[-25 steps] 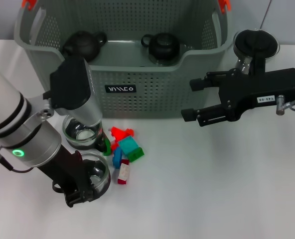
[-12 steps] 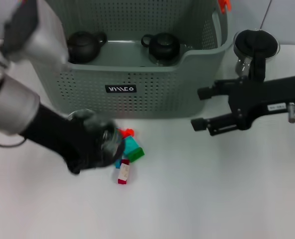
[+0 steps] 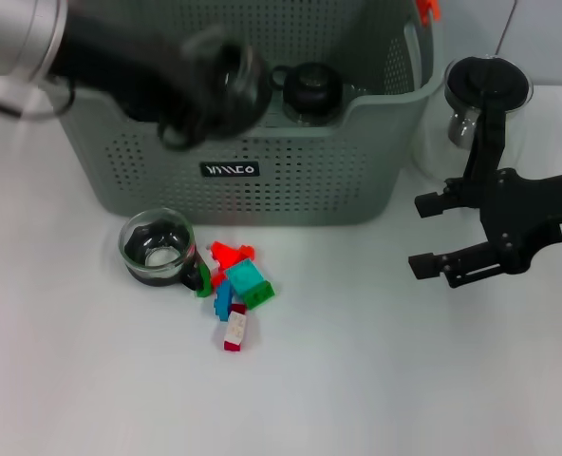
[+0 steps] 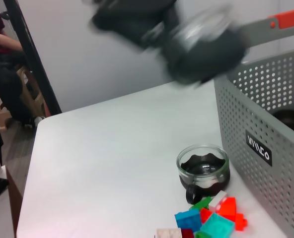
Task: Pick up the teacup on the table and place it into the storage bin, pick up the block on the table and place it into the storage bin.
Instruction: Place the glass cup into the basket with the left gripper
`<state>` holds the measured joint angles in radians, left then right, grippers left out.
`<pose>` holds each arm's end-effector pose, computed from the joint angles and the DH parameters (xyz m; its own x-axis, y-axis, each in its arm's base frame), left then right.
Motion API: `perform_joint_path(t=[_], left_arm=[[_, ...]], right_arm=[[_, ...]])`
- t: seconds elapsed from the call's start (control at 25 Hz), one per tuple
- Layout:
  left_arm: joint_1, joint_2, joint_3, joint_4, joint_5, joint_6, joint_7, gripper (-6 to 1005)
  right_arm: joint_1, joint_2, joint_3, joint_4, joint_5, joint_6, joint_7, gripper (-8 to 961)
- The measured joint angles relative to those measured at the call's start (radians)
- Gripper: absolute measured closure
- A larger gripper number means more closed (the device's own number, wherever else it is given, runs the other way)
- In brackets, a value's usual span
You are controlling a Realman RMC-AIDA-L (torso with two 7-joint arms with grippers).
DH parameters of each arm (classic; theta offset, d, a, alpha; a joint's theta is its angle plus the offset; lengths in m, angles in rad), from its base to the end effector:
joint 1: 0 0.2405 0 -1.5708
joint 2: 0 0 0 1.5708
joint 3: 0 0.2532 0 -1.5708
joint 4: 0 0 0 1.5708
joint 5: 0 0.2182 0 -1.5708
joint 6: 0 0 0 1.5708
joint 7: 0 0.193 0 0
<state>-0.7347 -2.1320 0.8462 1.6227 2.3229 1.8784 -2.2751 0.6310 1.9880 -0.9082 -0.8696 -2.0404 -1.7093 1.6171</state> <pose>-0.0934 0.3719 0.0514 0.9192 0.3623 0.1544 0.3925 -0.8748 -0.2839 0.1972 0.3624 -0.0109 0.9235 -0.2675 -0.2748 -0.2845 -0.9584 -0.0232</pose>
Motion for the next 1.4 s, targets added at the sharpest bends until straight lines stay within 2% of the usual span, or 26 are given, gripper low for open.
perform_joint_path(t=[0.16,0.32,0.44,0.56,0.68,0.88,1.08,1.12,1.16,1.4], left_arm=[[-0.077,0.047,0.004,-0.142,0.019,-0.142,-0.010,949],[-0.152,0.109,0.011,-0.392,0.054,-0.357,-0.004,949],[-0.189,0.139,0.028,-0.531,0.061,-0.496,0.000,949],[-0.215,0.151,0.057,-0.621,0.076,-0.615,0.001,950],[-0.247,0.147,0.088,-0.709,0.127,-0.722,0.000,950],[-0.281,0.114,0.134,-0.814,0.212,-0.872,0.004,950],[-0.288,0.082,0.183,-0.845,0.279,-0.941,-0.002,952],[-0.288,0.082,0.183,-0.845,0.279,-0.941,-0.002,953],[-0.288,0.071,0.188,-0.846,0.301,-0.955,-0.003,954],[-0.289,0.054,0.195,-0.863,0.334,-0.996,-0.003,955]], right_arm=[[0.002,-0.007,0.001,0.000,-0.025,-0.025,0.009,37],[0.009,-0.009,0.002,-0.006,-0.044,-0.037,0.029,37],[0.014,-0.009,0.002,-0.010,-0.048,-0.039,0.036,38],[0.019,-0.009,0.000,-0.010,-0.048,-0.039,0.041,38],[0.025,-0.010,-0.003,-0.010,-0.049,-0.039,0.044,37],[0.033,-0.009,-0.004,-0.004,-0.049,-0.039,0.044,37],[0.035,-0.003,-0.005,-0.001,-0.049,-0.036,0.044,38],[0.035,-0.002,-0.005,-0.001,-0.049,-0.034,0.044,38],[0.034,-0.002,-0.005,-0.001,-0.049,-0.033,0.044,38],[0.030,0.002,-0.005,-0.001,-0.049,-0.030,0.041,38]])
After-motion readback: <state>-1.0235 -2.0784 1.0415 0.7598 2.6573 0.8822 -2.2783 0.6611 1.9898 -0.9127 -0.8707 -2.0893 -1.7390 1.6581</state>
